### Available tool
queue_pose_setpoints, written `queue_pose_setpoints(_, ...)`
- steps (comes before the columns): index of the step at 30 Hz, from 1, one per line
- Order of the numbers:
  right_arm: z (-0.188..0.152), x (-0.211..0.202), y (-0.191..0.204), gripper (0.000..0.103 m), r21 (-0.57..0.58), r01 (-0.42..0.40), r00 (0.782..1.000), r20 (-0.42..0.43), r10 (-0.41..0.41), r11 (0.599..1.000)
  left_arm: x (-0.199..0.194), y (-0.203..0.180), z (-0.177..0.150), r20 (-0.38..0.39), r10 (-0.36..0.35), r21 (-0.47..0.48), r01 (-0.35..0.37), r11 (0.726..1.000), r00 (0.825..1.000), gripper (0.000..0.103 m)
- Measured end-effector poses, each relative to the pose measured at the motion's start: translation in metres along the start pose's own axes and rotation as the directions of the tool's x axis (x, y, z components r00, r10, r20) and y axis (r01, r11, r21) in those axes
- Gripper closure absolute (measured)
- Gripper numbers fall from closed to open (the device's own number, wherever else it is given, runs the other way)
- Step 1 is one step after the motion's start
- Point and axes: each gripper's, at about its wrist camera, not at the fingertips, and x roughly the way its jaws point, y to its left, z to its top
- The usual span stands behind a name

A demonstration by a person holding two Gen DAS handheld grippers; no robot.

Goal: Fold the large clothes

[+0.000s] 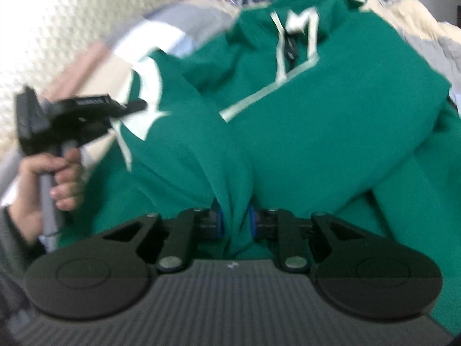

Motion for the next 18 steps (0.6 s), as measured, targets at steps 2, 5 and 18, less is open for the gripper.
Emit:
queue_pose_setpoints(2,0.000,0.005,-0.002,0.074,0.012,0.009,1.000,-0.005,-0.009,1.000,0.006,-0.003,-0.005,-0.004,0.043,0.051,-0.042,0.998,0.999,0.091)
queue_pose_setpoints(5,0.001,0.000,-0.002,0.069,0.028,0.010,1.000,0.010,-0.010,1.000,0.006,-0.004,-0.009,0.009,0.064,0.082,-0.064,0.995,0.998,0.087)
queue_pose_setpoints(18,-0.004,-0.058,0.020,0.048,0.033,-0.034,0.958,0.287,0.023,0.999,-0.068,-0.054,-0.008,0.101,0.061,0.200,-0.080,0.977,0.993,0.046)
